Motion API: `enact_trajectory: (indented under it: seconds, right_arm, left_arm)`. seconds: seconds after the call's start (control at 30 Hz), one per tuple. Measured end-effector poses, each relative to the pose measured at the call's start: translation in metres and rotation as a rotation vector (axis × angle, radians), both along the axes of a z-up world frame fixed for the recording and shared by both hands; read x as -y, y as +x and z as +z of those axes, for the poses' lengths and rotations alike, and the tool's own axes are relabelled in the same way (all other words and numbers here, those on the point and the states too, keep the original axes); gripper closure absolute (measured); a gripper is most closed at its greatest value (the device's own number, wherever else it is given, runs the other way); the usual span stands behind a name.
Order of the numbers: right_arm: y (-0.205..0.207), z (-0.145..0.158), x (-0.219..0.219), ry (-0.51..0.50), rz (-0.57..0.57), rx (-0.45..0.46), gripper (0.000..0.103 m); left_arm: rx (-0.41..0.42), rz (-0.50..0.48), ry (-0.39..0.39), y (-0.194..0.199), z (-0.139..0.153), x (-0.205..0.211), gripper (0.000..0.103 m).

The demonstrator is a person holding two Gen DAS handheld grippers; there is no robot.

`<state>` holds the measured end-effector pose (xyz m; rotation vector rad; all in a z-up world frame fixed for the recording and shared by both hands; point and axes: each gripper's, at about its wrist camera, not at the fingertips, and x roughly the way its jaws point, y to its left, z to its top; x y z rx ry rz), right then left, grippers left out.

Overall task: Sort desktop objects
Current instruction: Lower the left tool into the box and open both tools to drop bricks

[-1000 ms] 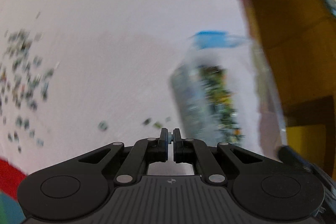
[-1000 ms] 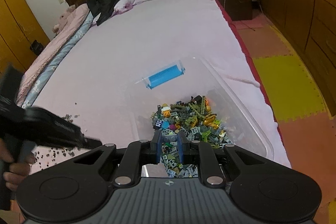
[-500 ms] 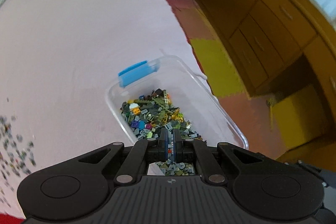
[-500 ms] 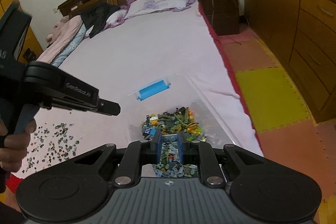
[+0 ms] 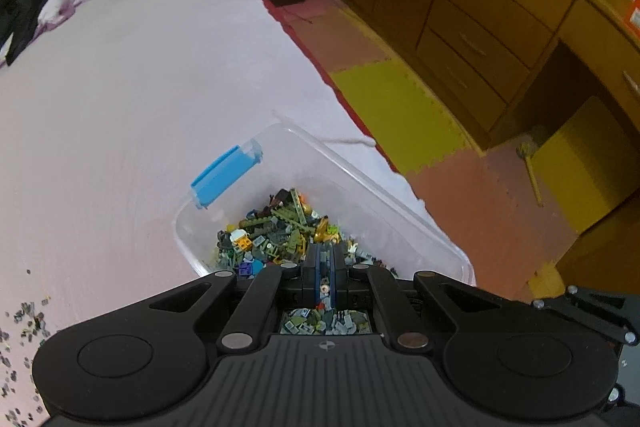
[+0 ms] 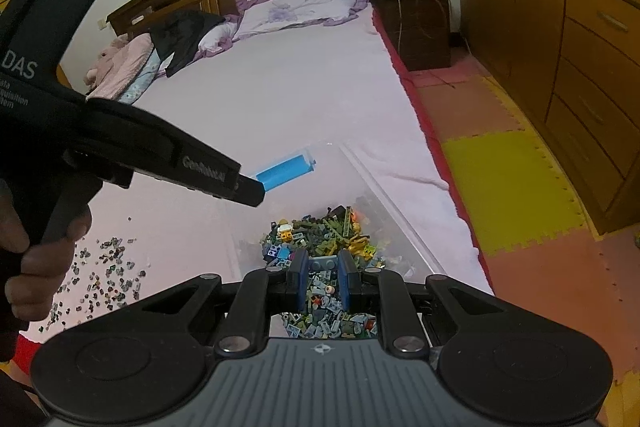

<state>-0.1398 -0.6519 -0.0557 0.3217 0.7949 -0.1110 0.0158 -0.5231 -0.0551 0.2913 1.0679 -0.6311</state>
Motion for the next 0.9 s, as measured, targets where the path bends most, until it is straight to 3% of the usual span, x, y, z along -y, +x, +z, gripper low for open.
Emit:
enact_trajectory:
  seconds: [0.47, 0.9]
  right_arm:
    - [0.007, -0.012, 0.003, 0.014, 0.003, -0.029, 0.086]
    - [0.011, -0.013, 0.0, 0.003, 0.004, -0.035, 0.086]
  left_arm:
    - [-0.039, -0.043, 0.092, -0.005, -0.024, 0.003, 0.097]
    - [-0.068, -0.059, 0.091, -0.008, -0.027, 0.0, 0.096]
